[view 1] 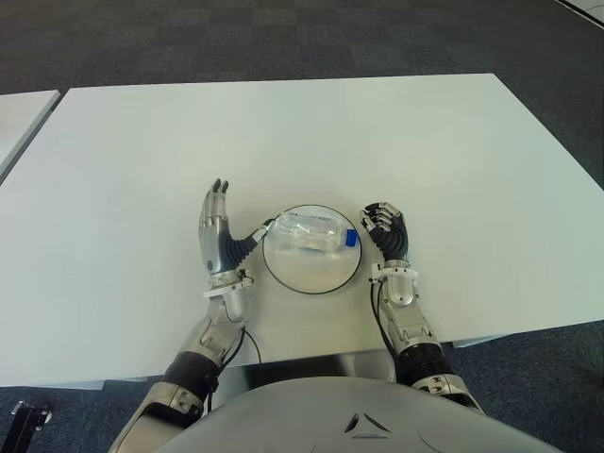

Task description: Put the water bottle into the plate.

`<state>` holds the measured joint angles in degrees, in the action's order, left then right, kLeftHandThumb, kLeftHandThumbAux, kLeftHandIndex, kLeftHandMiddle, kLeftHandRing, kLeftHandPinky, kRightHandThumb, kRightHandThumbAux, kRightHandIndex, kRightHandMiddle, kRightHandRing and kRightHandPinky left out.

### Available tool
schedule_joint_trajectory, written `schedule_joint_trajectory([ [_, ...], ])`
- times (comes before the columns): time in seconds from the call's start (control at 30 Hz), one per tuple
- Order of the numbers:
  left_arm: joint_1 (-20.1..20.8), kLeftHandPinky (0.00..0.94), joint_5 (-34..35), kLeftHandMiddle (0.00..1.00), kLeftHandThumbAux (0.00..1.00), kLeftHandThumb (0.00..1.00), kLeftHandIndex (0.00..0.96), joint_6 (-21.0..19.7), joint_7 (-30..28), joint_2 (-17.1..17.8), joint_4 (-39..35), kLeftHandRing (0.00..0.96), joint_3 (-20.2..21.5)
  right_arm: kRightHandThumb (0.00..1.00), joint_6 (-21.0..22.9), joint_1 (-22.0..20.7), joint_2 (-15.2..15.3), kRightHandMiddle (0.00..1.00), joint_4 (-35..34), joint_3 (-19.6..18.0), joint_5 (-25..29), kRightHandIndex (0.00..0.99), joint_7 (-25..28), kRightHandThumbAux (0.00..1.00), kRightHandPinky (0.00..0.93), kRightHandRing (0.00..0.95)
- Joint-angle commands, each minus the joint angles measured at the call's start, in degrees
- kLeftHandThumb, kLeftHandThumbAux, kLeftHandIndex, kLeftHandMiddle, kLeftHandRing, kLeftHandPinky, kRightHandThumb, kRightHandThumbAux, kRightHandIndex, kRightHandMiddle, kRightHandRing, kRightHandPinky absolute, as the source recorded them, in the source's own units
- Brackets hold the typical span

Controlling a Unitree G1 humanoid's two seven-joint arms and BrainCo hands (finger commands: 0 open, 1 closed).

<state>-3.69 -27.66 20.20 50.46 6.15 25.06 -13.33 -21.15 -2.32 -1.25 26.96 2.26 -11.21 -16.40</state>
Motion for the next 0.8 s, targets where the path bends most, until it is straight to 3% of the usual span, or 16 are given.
schedule_joint_trajectory([
  [0.03, -2.52, 0.0, 4.76, 0.0, 0.556, 0.038, 0.0, 1.11, -4.55, -2.02, 1.98, 0.0, 2.22, 0.706, 0.26, 0.61, -0.01, 0.587, 1.42, -0.2, 0.41, 0.428, 0.37, 0.727, 0.594, 0.595],
  [0.3, -3.65, 0.023, 9.79, 0.001, 0.689, 0.007, 0.0, 2.72, -11.44, -2.48, 0.69, 0.0, 5.86, 0.706, 0.46, 0.74, -0.04, 0.588, 1.15, -0.25, 0.39, 0.428, 0.39, 0.727, 0.598, 0.598],
  [0.4, -1.29, 0.128, 16.0, 0.108, 0.77, 0.002, 0.112, 5.95, -19.55, 0.63, 8.91, 0.096, 9.47, 0.706, 0.94, 0.94, -0.02, 0.587, 0.6, -0.16, 0.21, 0.428, 0.39, 0.727, 0.595, 0.596],
  [0.53, -1.04, 0.303, 19.64, 0.271, 0.85, 0.0, 0.254, 7.41, -26.18, -0.08, 9.16, 0.264, 10.31, 0.706, 1.8, 1.11, 0.07, 0.588, -0.01, -0.04, 0.08, 0.428, 0.6, 0.727, 0.592, 0.596],
  [0.8, -0.73, 0.43, 23.69, 0.401, 0.947, 0.032, 0.387, 9.87, -34.83, -0.84, 10.22, 0.398, 11.82, 0.705, 3.11, 1.34, -0.07, 0.589, -0.92, -0.19, 0.37, 0.428, 1.0, 0.727, 0.596, 0.597],
])
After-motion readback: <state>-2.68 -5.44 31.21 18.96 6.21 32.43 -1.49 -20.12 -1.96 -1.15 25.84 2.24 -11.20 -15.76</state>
